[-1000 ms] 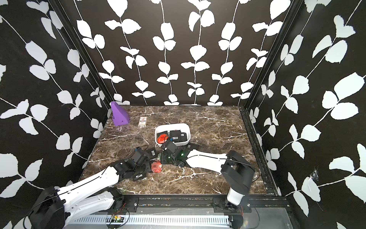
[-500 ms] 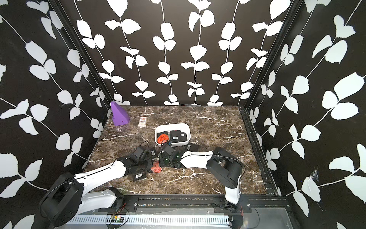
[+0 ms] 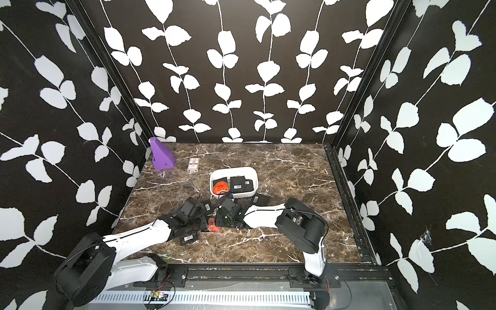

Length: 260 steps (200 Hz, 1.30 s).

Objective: Put the tea bags into the storage box
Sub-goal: Pick up the tea bag from the center of the board.

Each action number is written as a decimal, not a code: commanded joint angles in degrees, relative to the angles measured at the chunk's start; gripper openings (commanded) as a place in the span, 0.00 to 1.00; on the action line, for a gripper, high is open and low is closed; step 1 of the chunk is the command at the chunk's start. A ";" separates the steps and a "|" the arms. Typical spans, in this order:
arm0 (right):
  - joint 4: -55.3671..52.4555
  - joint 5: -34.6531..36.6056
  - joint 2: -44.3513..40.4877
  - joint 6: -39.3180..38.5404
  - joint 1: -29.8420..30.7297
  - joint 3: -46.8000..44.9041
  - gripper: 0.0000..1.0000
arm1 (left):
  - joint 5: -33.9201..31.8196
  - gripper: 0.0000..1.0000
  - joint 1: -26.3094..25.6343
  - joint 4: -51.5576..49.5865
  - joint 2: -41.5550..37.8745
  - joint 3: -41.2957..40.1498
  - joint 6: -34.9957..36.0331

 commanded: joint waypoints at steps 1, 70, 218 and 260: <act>0.34 1.67 0.86 1.39 0.42 -2.01 0.39 | 0.11 0.00 0.26 -6.01 -0.28 -3.57 -0.51; 1.82 0.64 3.04 2.35 0.75 -1.69 0.38 | 0.76 0.00 0.24 -5.50 -0.57 -4.85 -1.11; 7.58 -1.28 3.49 1.08 1.12 -1.49 0.00 | 1.53 0.00 0.24 -5.31 -0.68 -4.33 -0.92; 2.39 0.63 -2.82 -2.86 1.12 -0.18 0.00 | -0.27 0.00 0.24 -12.43 -6.42 0.68 1.51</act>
